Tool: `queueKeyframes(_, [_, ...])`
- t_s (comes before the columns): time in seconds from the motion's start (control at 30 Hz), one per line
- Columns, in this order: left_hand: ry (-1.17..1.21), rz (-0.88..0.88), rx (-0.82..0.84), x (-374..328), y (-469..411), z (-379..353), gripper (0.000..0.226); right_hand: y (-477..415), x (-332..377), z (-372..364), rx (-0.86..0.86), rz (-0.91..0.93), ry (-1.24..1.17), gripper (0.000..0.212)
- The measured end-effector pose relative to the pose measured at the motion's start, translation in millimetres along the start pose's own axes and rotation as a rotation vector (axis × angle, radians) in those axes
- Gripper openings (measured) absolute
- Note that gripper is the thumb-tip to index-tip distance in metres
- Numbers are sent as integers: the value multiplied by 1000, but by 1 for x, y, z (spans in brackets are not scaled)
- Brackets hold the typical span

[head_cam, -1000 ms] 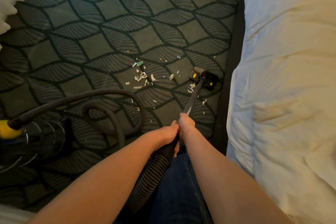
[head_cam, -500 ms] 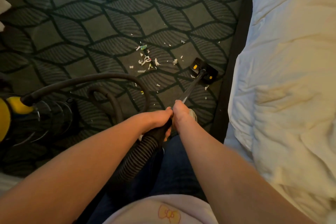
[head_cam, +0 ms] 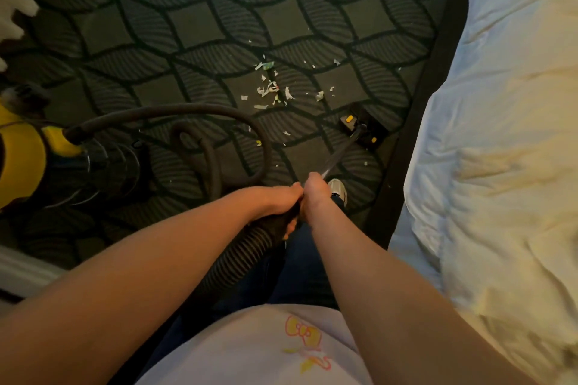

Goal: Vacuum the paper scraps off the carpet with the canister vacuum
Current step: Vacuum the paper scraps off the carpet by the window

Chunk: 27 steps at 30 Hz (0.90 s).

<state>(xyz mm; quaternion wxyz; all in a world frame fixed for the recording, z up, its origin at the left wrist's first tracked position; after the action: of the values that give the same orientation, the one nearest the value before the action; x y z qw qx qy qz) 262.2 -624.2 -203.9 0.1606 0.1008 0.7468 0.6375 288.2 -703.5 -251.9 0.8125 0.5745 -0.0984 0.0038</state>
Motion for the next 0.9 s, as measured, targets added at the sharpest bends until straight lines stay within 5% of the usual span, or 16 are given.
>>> queueKeyframes(0.9, [-158,-18,28,-1,46,65,67,52,5,-42,7,-11,-258,25])
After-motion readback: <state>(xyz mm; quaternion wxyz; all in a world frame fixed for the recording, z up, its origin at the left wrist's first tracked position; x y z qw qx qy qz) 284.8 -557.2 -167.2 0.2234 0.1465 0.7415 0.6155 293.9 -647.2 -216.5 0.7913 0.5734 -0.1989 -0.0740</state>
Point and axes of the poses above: each hand's wrist, its own y-axis away from the middle knuckle, its own z-axis out of the back of the hand, x = y × z, the point moved 3 cm from there along -y, towards the middle knuckle, and after that the axes turned 3 degrees about -x, right-handed, at the moved point
